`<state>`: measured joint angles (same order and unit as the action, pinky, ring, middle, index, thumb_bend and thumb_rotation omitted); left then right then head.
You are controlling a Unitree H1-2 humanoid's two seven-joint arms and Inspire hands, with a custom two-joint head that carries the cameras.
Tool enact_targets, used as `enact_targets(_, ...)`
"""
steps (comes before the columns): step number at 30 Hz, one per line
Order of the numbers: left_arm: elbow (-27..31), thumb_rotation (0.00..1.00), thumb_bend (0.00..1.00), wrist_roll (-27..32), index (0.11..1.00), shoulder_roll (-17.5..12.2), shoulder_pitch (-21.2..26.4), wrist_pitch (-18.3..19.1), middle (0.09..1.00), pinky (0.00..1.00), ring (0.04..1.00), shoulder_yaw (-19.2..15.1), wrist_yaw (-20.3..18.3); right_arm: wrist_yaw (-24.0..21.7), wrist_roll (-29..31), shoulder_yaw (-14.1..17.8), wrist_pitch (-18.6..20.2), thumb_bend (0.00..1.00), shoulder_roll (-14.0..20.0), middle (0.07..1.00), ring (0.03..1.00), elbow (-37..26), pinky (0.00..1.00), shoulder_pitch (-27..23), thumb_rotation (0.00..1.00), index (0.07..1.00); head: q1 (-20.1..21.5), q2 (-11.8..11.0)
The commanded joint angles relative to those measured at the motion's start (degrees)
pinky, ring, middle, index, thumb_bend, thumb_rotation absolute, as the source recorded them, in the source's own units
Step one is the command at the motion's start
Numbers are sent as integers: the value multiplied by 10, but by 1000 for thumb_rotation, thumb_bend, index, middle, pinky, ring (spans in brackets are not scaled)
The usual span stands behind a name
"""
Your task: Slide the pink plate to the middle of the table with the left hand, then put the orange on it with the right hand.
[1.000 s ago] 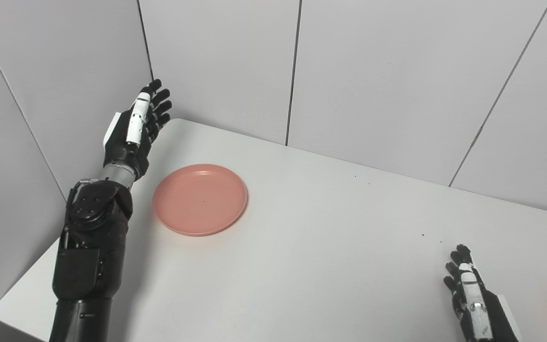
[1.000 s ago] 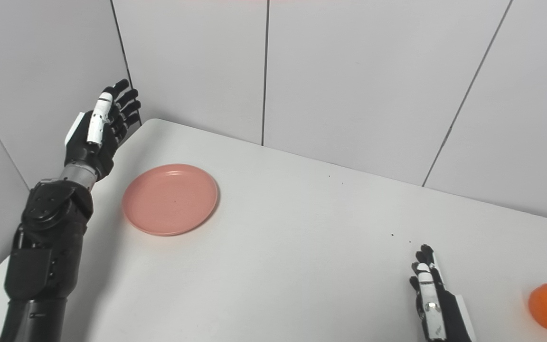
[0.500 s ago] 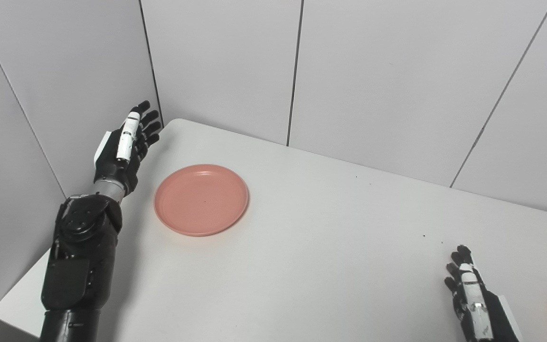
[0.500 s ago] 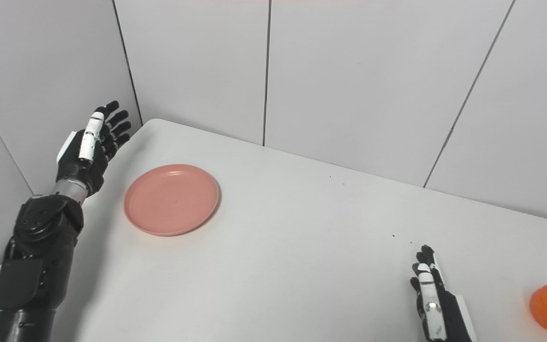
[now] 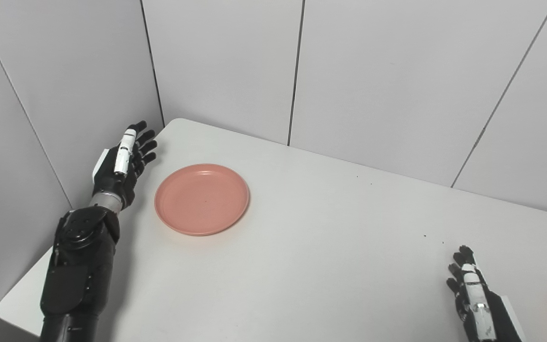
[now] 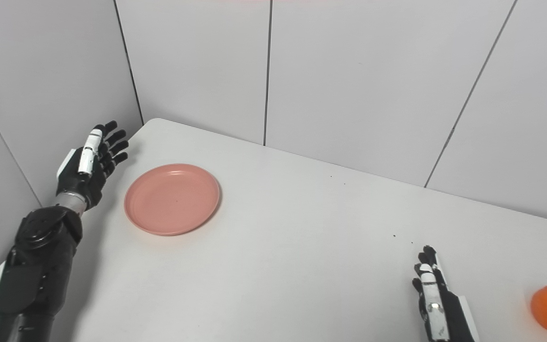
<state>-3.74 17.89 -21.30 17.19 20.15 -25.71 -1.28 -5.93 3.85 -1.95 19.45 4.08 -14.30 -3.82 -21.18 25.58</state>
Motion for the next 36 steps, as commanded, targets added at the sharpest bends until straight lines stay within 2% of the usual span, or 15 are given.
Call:
enact_targets(1,-8,1000,293,8,912,-14,15,-38,920,935,922,-5,-9,-2,-3,0,-7,33,6,1000,1000,-18,1000,-11,1000,1000,2,0)
enact_targets(7,-51,1000,274,12,924,-19,12,-62,925,942,925,-3,-19,-1,4,3,-3,32,3,1000,1000,-19,1000,-12,1000,1000,1,1)
enact_targets(10,-69,1000,321,12,938,-20,8,-74,938,945,930,-1,-29,-1,1,2,-5,29,5,1000,1000,-19,1000,-12,1000,1000,1,2)
enact_targets(21,-130,1000,353,22,906,-22,4,-117,919,956,929,-1,-49,1,-6,1,-4,33,7,1000,1000,-20,1000,-13,1000,1000,1,6)
enact_targets(25,-139,1000,351,25,897,-22,2,-114,911,943,919,7,-52,-1,-1,2,-3,34,6,1000,1000,-19,1000,-14,1000,1000,3,7)
enact_targets(36,-91,1000,361,39,885,-5,-16,-62,896,890,895,28,-45,0,2,3,-8,30,2,1000,1000,-15,1000,-15,1000,1000,7,8)
